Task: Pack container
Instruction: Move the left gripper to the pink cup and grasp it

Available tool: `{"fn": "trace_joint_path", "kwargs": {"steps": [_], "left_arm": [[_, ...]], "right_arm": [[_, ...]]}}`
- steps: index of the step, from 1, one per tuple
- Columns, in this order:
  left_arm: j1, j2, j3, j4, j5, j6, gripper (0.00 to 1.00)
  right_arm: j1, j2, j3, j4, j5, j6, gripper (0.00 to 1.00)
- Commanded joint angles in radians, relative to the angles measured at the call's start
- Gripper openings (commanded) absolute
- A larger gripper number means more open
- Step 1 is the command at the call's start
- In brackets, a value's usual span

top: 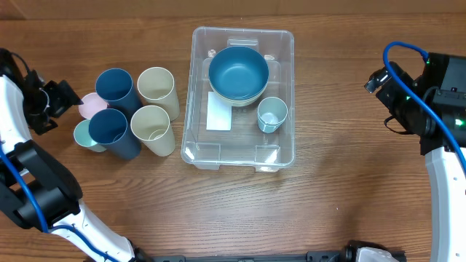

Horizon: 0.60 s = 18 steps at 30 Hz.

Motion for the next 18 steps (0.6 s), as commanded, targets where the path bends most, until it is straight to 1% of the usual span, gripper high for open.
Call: {"fn": "trace_joint_path", "kwargs": {"steps": [1, 4, 6, 8, 10, 14, 18], "left_arm": [[-0.035, -0.009, -0.071, 0.105, 0.046, 0.067, 0.82], [-0.066, -0.008, -0.106, 0.157, 0.037, 0.082, 0.76], [-0.087, -0.008, -0.122, 0.183, -0.006, 0.081, 0.71], [-0.105, -0.008, -0.134, 0.205, -0.039, 0.082, 0.64], [-0.111, -0.008, -0.139, 0.216, -0.041, 0.082, 0.57], [-0.114, -0.008, -0.140, 0.215, -0.059, 0.081, 0.50], [-0.114, -0.008, -0.141, 0.207, -0.064, 0.081, 0.49]], "right_arm": [[-0.002, 0.000, 0.012, 0.005, -0.001, 0.005, 1.00], [-0.002, 0.000, 0.012, 0.005, -0.001, 0.005, 1.00], [-0.002, 0.000, 0.012, 0.005, -0.001, 0.005, 1.00], [-0.002, 0.000, 0.012, 0.005, -0.001, 0.005, 1.00], [-0.002, 0.000, 0.012, 0.005, -0.001, 0.005, 1.00], [-0.002, 0.000, 0.012, 0.005, -0.001, 0.005, 1.00], [-0.002, 0.001, 0.012, 0.005, -0.001, 0.004, 1.00]]}}
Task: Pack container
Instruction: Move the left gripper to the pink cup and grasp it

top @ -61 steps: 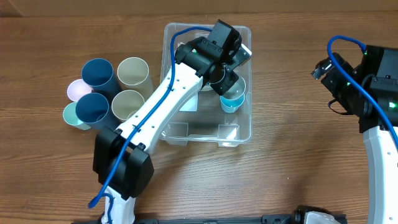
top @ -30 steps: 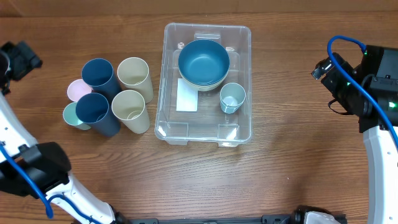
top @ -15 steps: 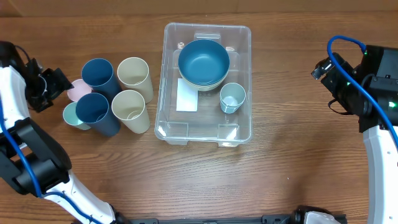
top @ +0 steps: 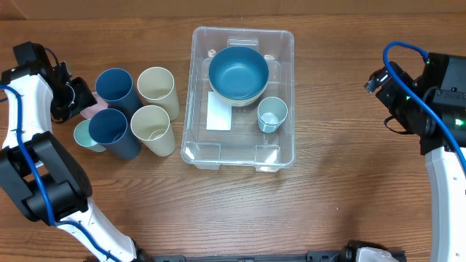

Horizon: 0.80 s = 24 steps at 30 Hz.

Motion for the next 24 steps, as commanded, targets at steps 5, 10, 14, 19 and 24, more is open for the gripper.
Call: {"fn": "trace_joint_path", "kwargs": {"steps": [5, 10, 14, 19, 24], "left_arm": [[-0.001, -0.008, -0.032, -0.024, -0.071, 0.006, 0.49], [-0.001, -0.008, -0.045, -0.008, -0.092, -0.012, 0.43], [0.002, -0.008, -0.048, -0.003, -0.093, -0.012, 0.30], [0.003, -0.008, -0.050, -0.002, -0.165, -0.055, 0.07], [0.021, -0.009, -0.045, 0.006, -0.273, -0.115, 0.04]], "right_arm": [[-0.002, 0.001, 0.012, 0.006, 0.000, 0.005, 1.00], [-0.002, 0.002, 0.011, 0.006, 0.000, 0.005, 1.00], [-0.002, 0.003, 0.011, 0.006, 0.000, 0.005, 1.00], [-0.002, 0.003, 0.011, 0.006, 0.000, 0.005, 1.00], [-0.002, 0.003, 0.011, 0.006, 0.000, 0.005, 1.00]]}}
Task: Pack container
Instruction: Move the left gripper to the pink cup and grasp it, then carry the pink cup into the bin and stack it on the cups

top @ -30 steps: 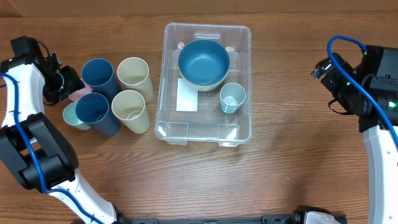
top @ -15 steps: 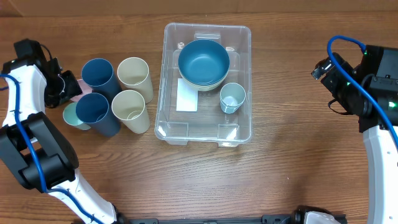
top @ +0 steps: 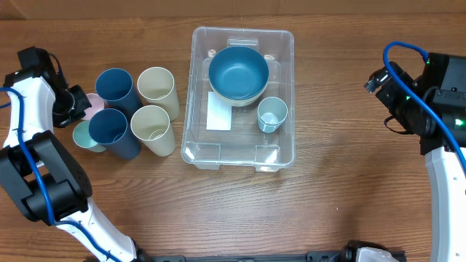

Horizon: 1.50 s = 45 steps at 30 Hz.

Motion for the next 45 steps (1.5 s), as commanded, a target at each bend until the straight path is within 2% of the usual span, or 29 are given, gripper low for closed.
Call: {"fn": "trace_joint_path", "kwargs": {"steps": [1, 7, 12, 17, 21, 25, 30, 36, 43, 44, 45], "left_arm": [[0.034, -0.010, 0.001, 0.008, -0.085, -0.065, 0.04], [0.102, -0.080, 0.136, -0.081, -0.027, -0.064, 0.04], [0.052, -0.290, 0.249, -0.129, 0.117, -0.034, 0.04], [-0.170, -0.523, 0.266, -0.159, 0.119, 0.027, 0.04], [-0.449, -0.595, 0.265, -0.204, 0.118, 0.065, 0.04], [-0.700, -0.531, 0.243, -0.207, 0.119, 0.088, 0.04], [-0.922, -0.333, 0.241, -0.169, 0.129, 0.235, 0.04], [-1.030, -0.200, 0.241, -0.100, 0.121, 0.262, 0.04], [-1.046, -0.108, 0.241, -0.059, 0.149, 0.265, 0.04], [-1.046, -0.102, 0.241, -0.059, 0.148, 0.264, 0.07], [-1.046, -0.092, 0.241, -0.059, 0.148, 0.264, 0.27]], "right_arm": [[-0.002, 0.003, 0.012, 0.005, 0.001, 0.004, 1.00], [-0.002, 0.003, 0.011, 0.005, 0.001, 0.004, 1.00], [-0.002, 0.003, 0.011, 0.005, 0.001, 0.004, 1.00], [-0.002, 0.003, 0.011, 0.005, 0.001, 0.004, 1.00], [-0.002, 0.003, 0.011, 0.005, 0.001, 0.004, 1.00], [-0.002, 0.003, 0.011, 0.005, 0.001, 0.004, 1.00], [-0.002, 0.003, 0.011, 0.005, 0.001, 0.004, 1.00], [-0.002, 0.003, 0.011, 0.005, 0.001, 0.004, 1.00], [-0.002, 0.003, 0.011, 0.005, 0.001, 0.004, 1.00], [-0.002, 0.003, 0.011, 0.005, 0.001, 0.004, 1.00], [-0.002, 0.003, 0.012, 0.005, 0.001, 0.004, 1.00]]}}
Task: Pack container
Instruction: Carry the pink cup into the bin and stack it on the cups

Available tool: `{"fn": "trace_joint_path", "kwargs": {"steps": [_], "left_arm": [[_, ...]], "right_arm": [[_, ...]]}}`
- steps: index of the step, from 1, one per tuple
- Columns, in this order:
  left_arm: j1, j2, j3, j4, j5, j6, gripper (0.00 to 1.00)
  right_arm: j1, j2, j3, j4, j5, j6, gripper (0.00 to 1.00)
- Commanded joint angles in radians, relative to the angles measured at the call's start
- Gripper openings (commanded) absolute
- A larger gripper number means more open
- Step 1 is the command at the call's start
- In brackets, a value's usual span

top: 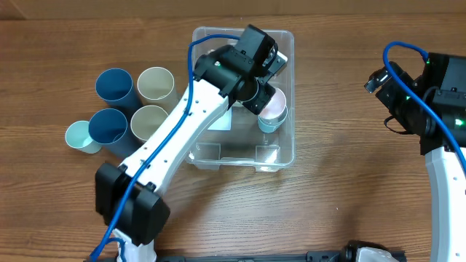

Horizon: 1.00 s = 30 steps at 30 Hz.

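The clear plastic container [218,156] stands in the middle of the table. My left arm reaches across it from the lower left. My left gripper [260,97] is shut on a pink cup [275,106], tilted over the container's right side. The cup hangs right above a light blue cup [270,124] that stands inside. The arm hides whatever else lies in the back of the container. A white card [220,119] lies on the container floor. My right arm [411,102] stays folded at the right edge, and its fingers are not clear to see.
Left of the container stand two dark blue cups [115,87] [108,125], two cream cups [156,83] [149,121] and a pale teal cup [79,136]. A blue cable loops over the right arm.
My left gripper was at the pink cup at the far left of the table. Now it holds that cup over the container's right side, above the light blue cup. The right arm is unchanged.
My left gripper began at the far left edge, apart from the cups. Then it was close beside the pink cup behind the dark blue ones, then against it. Now the pink cup is gone from the group and is held over the container.
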Motion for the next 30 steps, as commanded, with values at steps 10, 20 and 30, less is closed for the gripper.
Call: {"fn": "trace_joint_path", "kwargs": {"steps": [10, 20, 30], "left_arm": [[0.001, -0.003, 0.193, -0.202, -0.226, -0.097, 0.64], [0.374, -0.205, 0.338, -0.658, -0.509, -0.557, 0.58], [1.136, -0.310, 0.217, -0.636, -0.174, -0.637, 0.70]], "right_arm": [[-0.002, 0.003, 0.011, 0.005, 0.001, 0.005, 1.00], [-0.002, 0.003, 0.011, 0.005, 0.001, 0.005, 1.00], [-0.002, 0.003, 0.011, 0.005, 0.001, 0.005, 1.00]]}}
